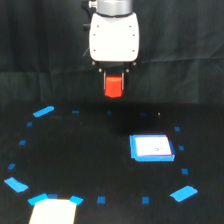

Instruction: Pick up the red object from the table

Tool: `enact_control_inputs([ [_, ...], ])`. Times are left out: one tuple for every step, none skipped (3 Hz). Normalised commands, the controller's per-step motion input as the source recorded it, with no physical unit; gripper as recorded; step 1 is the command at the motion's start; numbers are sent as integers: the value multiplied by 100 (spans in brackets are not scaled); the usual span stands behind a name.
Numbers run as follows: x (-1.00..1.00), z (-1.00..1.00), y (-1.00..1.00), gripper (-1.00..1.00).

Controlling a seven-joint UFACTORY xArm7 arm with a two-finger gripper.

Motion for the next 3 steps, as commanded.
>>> enact_control_inputs([
  [58, 25, -13, -100],
  [58, -16, -15, -100],
  [37, -28, 2, -100],
])
